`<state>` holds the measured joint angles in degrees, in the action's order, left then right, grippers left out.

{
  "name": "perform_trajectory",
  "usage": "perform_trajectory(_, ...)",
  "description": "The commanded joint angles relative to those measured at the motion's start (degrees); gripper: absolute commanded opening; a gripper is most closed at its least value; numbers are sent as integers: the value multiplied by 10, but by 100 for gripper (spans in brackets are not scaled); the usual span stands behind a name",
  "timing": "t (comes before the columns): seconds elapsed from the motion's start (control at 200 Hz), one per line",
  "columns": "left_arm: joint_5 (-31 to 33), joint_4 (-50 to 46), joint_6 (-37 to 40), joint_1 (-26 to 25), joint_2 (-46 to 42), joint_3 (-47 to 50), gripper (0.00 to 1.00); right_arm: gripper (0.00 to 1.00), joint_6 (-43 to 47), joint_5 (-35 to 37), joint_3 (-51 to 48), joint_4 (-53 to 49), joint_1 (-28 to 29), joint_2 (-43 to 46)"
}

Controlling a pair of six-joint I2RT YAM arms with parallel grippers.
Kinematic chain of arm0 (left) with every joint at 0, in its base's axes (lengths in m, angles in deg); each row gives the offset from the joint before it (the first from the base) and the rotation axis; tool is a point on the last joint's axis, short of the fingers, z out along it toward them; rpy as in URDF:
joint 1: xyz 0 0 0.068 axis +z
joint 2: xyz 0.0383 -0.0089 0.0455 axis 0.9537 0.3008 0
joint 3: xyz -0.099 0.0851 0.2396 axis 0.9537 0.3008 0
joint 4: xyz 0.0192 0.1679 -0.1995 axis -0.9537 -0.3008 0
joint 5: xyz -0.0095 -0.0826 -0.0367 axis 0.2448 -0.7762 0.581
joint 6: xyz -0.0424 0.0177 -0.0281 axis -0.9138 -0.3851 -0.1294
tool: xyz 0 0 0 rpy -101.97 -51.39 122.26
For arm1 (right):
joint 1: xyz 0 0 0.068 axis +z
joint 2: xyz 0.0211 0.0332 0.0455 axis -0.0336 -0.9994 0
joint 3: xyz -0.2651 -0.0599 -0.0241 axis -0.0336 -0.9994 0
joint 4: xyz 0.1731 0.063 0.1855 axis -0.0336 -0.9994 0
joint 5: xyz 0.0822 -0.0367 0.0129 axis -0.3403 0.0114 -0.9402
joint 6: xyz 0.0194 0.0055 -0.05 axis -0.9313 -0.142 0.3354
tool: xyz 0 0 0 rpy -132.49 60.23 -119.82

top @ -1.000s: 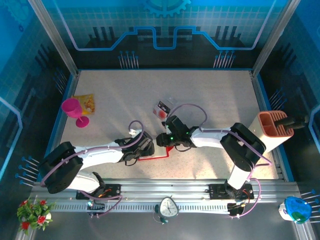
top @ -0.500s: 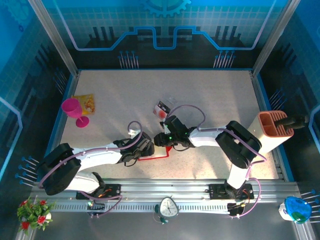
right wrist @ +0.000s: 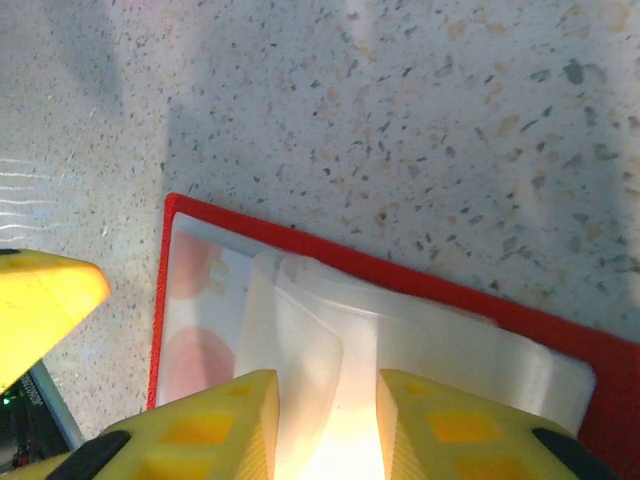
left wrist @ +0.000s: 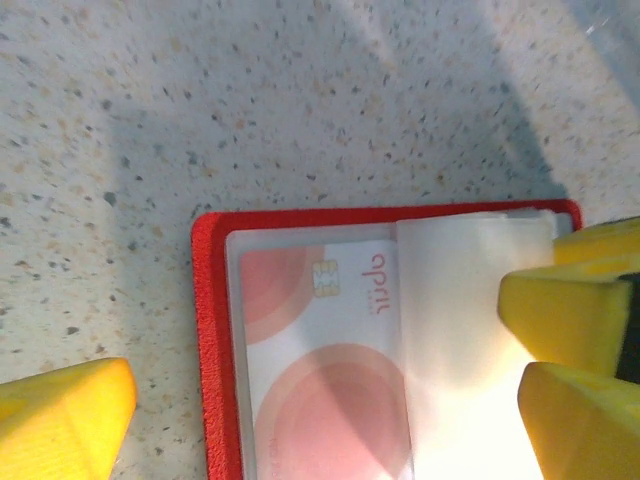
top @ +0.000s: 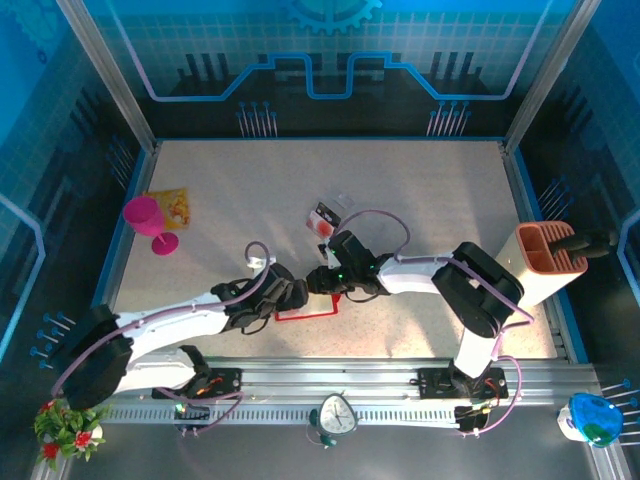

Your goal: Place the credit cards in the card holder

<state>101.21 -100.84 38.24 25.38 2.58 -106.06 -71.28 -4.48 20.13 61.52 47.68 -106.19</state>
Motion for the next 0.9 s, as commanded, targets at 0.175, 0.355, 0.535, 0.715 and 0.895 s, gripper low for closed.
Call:
perform_trajectory(0.175, 59, -68, -20, 0, -80, 14, 99, 43, -1, -11, 42, -33, 36, 30)
perform_trajectory(0.355, 66, -84, -30, 7, -114, 29, 99, 48, -1, -9, 67, -45, 50, 13)
perform_trajectory(0.535, 65, -94, -26, 13, -132, 35, 99, 48, -3, -1, 78, -49, 57, 3)
perform_trajectory(0.715, 66, -94, -32, 17, -144, 43, 99, 48, -5, 0, 81, -48, 57, 3)
perform_trajectory(0.895, 73, -106, -34, 21, -161, 45, 99, 50, -20, -8, 89, -30, 65, -7)
